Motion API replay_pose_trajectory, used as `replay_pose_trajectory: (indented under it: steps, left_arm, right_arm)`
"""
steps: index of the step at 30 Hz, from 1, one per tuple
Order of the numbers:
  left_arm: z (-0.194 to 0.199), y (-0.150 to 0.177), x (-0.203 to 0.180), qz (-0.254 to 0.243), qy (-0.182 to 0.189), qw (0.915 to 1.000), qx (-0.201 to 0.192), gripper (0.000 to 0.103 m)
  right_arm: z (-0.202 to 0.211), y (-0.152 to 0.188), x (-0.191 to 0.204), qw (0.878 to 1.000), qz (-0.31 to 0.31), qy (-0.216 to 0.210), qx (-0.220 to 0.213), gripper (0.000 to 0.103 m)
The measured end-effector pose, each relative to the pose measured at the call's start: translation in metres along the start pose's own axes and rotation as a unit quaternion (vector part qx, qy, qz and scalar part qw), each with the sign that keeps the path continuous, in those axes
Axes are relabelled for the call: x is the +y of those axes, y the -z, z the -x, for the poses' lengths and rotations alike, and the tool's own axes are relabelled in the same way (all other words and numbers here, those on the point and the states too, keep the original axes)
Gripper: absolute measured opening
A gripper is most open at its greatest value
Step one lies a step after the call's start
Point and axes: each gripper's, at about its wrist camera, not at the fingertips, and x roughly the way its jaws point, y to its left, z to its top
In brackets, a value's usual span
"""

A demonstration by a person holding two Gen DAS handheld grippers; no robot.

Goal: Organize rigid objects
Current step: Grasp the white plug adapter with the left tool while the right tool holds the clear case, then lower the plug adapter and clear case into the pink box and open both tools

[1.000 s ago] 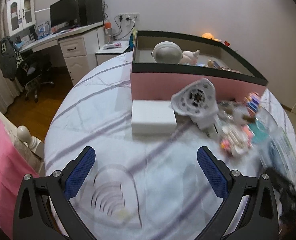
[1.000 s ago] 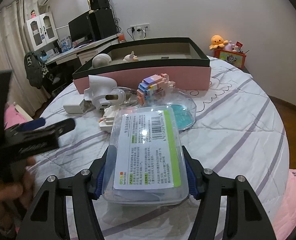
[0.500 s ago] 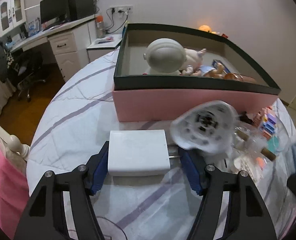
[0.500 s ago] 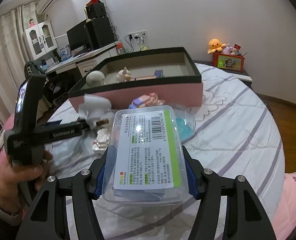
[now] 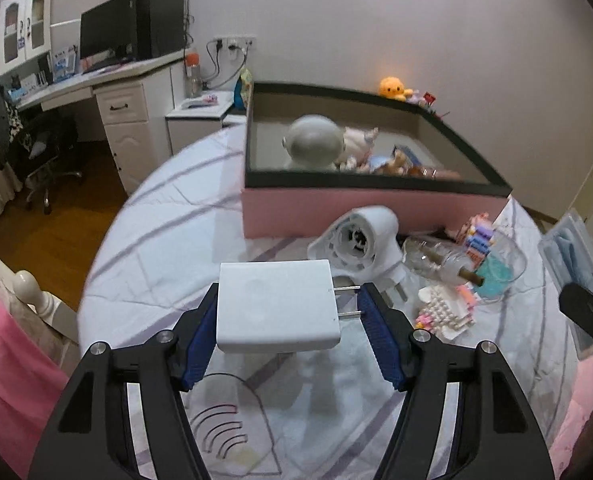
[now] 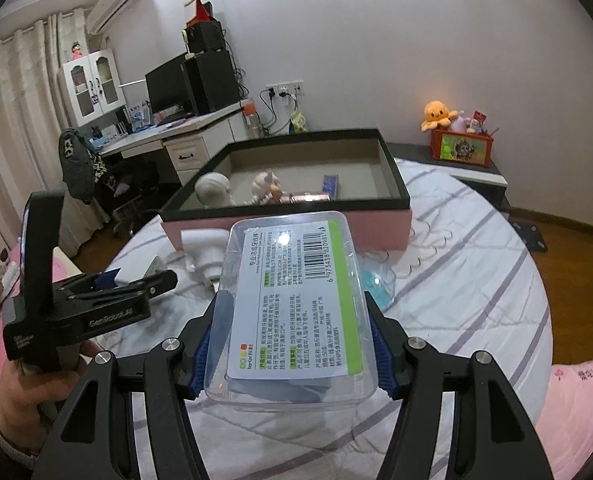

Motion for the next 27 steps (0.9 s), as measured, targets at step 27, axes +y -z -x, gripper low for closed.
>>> replay_pose_trajectory:
  steps: [27]
  left_arm:
    - [-0.085,-0.187,-0.032,-0.034,0.056,0.9975,-0.026,0.068]
  right_arm:
    - [-0.164,-0.153,-0.058,0.996,-0.035,0.002,0.08,0.064]
